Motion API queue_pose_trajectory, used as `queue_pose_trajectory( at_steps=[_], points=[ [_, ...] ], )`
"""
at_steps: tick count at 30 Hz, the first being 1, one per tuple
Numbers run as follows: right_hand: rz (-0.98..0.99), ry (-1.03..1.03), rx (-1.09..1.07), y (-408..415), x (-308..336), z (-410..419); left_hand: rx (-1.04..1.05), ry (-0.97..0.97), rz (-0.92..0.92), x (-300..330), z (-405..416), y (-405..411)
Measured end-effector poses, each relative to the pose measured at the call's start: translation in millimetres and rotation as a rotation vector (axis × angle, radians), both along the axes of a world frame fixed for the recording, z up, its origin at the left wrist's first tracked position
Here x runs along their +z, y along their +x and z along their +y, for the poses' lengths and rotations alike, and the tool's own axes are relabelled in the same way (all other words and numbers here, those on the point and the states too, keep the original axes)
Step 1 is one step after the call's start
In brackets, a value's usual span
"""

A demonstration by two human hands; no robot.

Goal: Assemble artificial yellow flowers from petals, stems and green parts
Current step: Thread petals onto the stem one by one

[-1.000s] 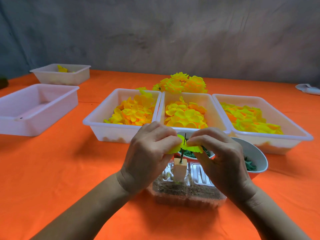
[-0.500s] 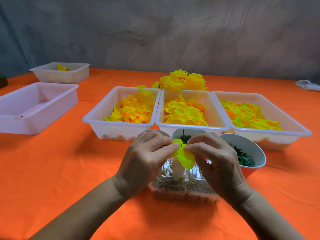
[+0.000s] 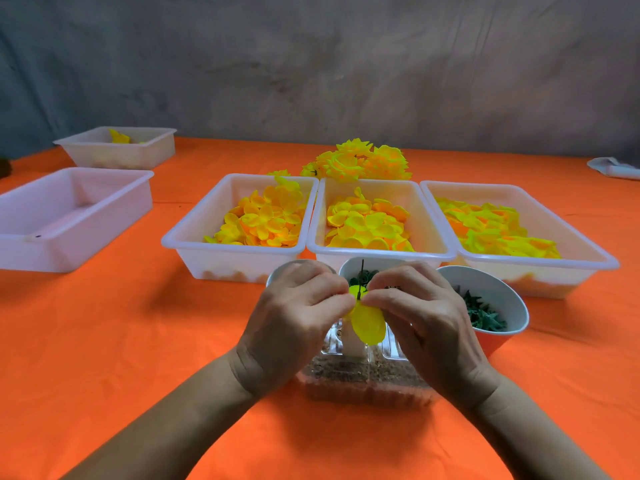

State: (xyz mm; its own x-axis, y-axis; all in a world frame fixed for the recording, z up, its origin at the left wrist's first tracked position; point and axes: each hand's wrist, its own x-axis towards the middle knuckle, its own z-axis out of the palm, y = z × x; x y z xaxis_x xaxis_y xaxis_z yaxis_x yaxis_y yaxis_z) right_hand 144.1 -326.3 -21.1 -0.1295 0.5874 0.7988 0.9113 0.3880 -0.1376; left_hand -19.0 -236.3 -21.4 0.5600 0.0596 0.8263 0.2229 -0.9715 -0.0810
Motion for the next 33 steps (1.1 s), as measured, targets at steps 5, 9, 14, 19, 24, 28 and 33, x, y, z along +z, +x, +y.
queue_pose_trajectory(
  at_steps=[5,9,14,19,24,28,33],
  points=[
    [0.076,-0.076,0.053,6,-5,2,0.011,0.021,0.015,-6,-1,-2],
    [0.259,-0.134,0.071,7,-7,3,-0.014,-0.017,0.021,-7,0,-4],
    [0.564,-0.242,0.072,4,-7,0,-0.082,-0.187,0.089,-8,-1,-15],
    [0.949,-0.345,0.029,-2,-2,-3,-0.127,-0.423,-0.010,0,-2,-21],
    [1.081,-0.422,-0.054,-5,7,-5,-0.101,-0.704,-0.179,8,-6,-7],
    [1.159,-0.543,-0.003,-12,12,-6,-0.108,-0.852,-0.185,10,-13,5],
    [1.238,-0.573,0.004,-11,15,-2,-0.032,-0.898,-0.181,6,-18,11]
  ],
)
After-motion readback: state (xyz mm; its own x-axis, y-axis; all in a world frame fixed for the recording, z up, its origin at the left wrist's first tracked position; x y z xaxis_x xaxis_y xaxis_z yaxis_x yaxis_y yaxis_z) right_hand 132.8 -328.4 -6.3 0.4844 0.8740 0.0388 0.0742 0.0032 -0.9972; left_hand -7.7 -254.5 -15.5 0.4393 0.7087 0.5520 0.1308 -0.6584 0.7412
